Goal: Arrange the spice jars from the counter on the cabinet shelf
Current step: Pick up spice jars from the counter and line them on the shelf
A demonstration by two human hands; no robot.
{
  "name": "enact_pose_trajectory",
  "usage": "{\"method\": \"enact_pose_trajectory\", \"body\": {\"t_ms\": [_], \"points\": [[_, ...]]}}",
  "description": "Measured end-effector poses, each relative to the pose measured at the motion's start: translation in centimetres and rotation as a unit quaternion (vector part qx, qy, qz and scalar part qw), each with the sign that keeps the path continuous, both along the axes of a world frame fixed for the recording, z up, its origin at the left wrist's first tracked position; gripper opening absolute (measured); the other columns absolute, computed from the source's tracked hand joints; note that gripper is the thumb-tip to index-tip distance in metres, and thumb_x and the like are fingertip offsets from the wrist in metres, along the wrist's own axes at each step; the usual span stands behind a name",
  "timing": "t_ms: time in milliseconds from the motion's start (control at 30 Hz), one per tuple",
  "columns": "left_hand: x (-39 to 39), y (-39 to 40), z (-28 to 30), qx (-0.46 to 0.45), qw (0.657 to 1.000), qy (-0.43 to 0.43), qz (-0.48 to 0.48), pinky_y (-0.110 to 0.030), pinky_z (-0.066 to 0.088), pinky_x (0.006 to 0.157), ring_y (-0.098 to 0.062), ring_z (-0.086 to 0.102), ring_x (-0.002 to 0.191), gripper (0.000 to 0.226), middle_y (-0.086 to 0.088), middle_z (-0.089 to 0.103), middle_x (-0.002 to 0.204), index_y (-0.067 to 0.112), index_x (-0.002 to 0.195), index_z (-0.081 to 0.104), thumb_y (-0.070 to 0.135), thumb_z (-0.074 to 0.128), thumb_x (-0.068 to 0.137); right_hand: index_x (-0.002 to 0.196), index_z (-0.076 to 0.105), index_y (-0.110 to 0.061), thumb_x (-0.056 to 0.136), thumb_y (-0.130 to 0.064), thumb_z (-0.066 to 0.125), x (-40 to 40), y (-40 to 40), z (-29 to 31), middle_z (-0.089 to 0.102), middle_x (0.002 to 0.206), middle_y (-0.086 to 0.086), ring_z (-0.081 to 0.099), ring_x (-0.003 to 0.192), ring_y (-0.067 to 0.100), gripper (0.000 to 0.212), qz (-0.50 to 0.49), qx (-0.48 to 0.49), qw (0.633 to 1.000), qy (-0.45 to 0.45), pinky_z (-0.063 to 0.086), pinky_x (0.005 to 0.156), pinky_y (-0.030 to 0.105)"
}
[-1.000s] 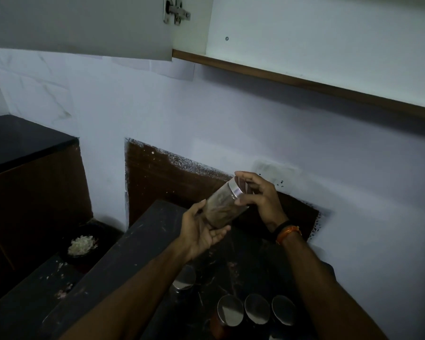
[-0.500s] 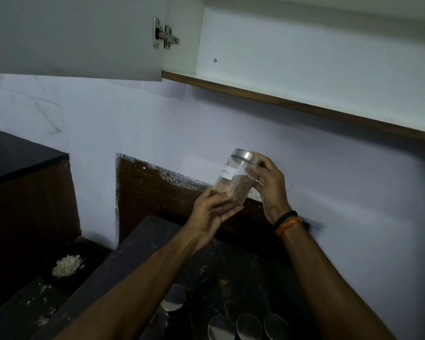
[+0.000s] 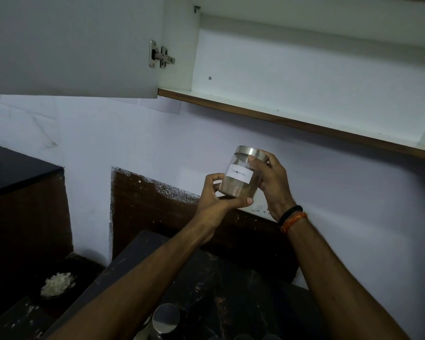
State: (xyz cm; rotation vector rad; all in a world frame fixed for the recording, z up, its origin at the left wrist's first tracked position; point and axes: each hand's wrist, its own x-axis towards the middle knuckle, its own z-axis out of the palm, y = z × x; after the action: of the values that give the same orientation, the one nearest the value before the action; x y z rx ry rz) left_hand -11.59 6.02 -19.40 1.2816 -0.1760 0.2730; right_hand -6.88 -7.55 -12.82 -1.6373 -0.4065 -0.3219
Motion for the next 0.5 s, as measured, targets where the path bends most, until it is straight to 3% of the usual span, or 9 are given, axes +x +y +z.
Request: {"method": "enact_pose_trajectory", "body": {"t_ms": [200, 333, 500], "points": [[1.2, 0.6, 2.9, 0.054, 0.997, -0.048, 0.011, -0.037, 0.058, 0.093, -0.023, 0.065, 0.109, 0.089, -0.001, 0.055, 0.124, 0.032, 0.127, 0.038, 0.023, 0.093, 0.058, 0.129, 0.056, -0.023, 0.094, -0.035, 0.063, 0.4, 0.3, 3.5, 0.063, 0.124, 0.004, 0.063, 0.112, 0.022, 0.038, 0.015, -0.008, 1.000, -0.010, 0.059, 0.088, 0.043], [2.3, 1.4, 5.6, 0.101, 0.990, -0.095, 0.028, -0.026, 0.059, 0.084, -0.017, 0.065, 0.106, 0.092, 0.005, 0.054, 0.124, 0.031, 0.130, 0.039, 0.026, 0.095, 0.056, 0.127, 0.055, -0.024, 0.089, -0.041, 0.068, 0.4, 0.8, 6.5, 0.064, 0.119, 0.000, 0.066, 0.102, 0.013, 0.044, 0.028, -0.041, 0.998, -0.042, 0.058, 0.074, 0.030], [3.7, 2.3, 9.1, 0.186, 0.971, -0.141, 0.053, -0.022, 0.058, 0.083, -0.011, 0.062, 0.108, 0.096, 0.015, 0.054, 0.124, 0.031, 0.136, 0.038, 0.037, 0.095, 0.059, 0.122, 0.057, -0.022, 0.081, -0.047, 0.077, 0.8, 1.5, 10.4, 0.067, 0.116, -0.001, 0.068, 0.104, 0.019, 0.052, 0.033, -0.062, 0.996, -0.056, 0.060, 0.087, 0.043]]}}
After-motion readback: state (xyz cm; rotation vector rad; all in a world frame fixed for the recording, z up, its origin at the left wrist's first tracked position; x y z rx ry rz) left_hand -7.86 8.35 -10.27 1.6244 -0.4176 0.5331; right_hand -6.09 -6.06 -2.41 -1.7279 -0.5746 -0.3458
